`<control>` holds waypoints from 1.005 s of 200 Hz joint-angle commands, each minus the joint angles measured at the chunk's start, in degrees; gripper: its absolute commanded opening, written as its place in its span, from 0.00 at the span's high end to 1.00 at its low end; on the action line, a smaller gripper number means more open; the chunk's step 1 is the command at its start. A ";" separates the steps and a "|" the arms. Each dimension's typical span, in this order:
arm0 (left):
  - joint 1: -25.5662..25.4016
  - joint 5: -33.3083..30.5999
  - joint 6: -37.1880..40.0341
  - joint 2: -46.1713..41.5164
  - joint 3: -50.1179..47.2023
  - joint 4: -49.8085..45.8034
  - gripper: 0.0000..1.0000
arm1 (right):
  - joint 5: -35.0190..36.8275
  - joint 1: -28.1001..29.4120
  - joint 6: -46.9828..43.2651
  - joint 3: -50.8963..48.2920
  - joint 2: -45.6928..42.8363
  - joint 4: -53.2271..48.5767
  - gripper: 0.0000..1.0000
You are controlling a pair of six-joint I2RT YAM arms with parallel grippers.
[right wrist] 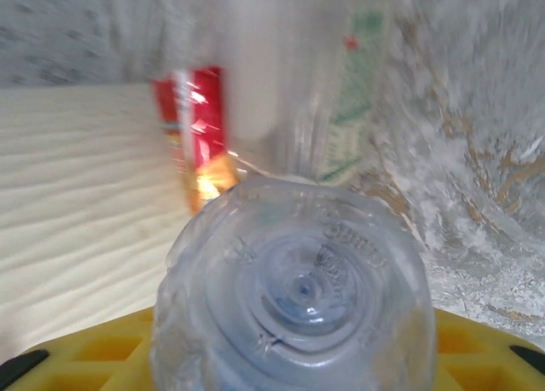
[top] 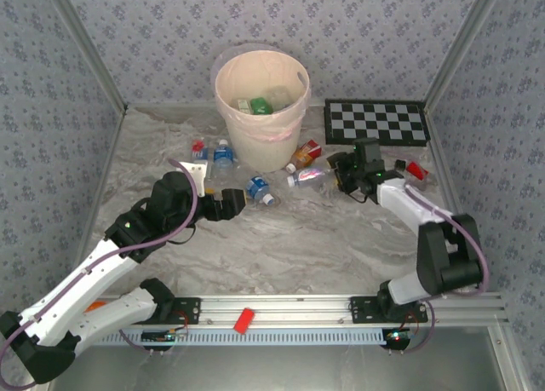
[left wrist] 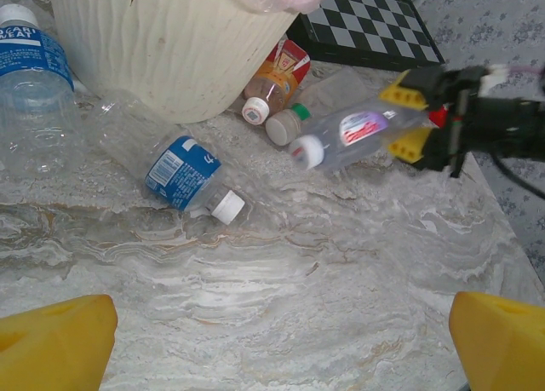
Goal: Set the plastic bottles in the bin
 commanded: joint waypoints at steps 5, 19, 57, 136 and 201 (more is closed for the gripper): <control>-0.38 -0.81 0.95 -0.45 0.78 0.18 0.00 | 8.50 -0.91 -5.90 0.39 -8.50 -5.05 0.48; -0.43 -1.20 0.99 -0.57 0.89 0.20 0.00 | 12.71 -0.99 -8.13 2.20 -12.89 -6.43 0.48; -0.41 -3.21 0.34 -1.40 1.57 0.64 0.00 | 21.68 0.52 -19.02 12.14 -18.93 -11.58 0.47; -0.43 -7.50 0.20 -3.35 2.66 0.05 0.00 | 30.84 8.52 -43.09 34.75 -13.05 -8.48 0.51; -0.38 -7.49 0.16 -4.79 3.33 -1.85 0.00 | 31.04 16.36 -58.78 55.88 5.69 -9.06 0.51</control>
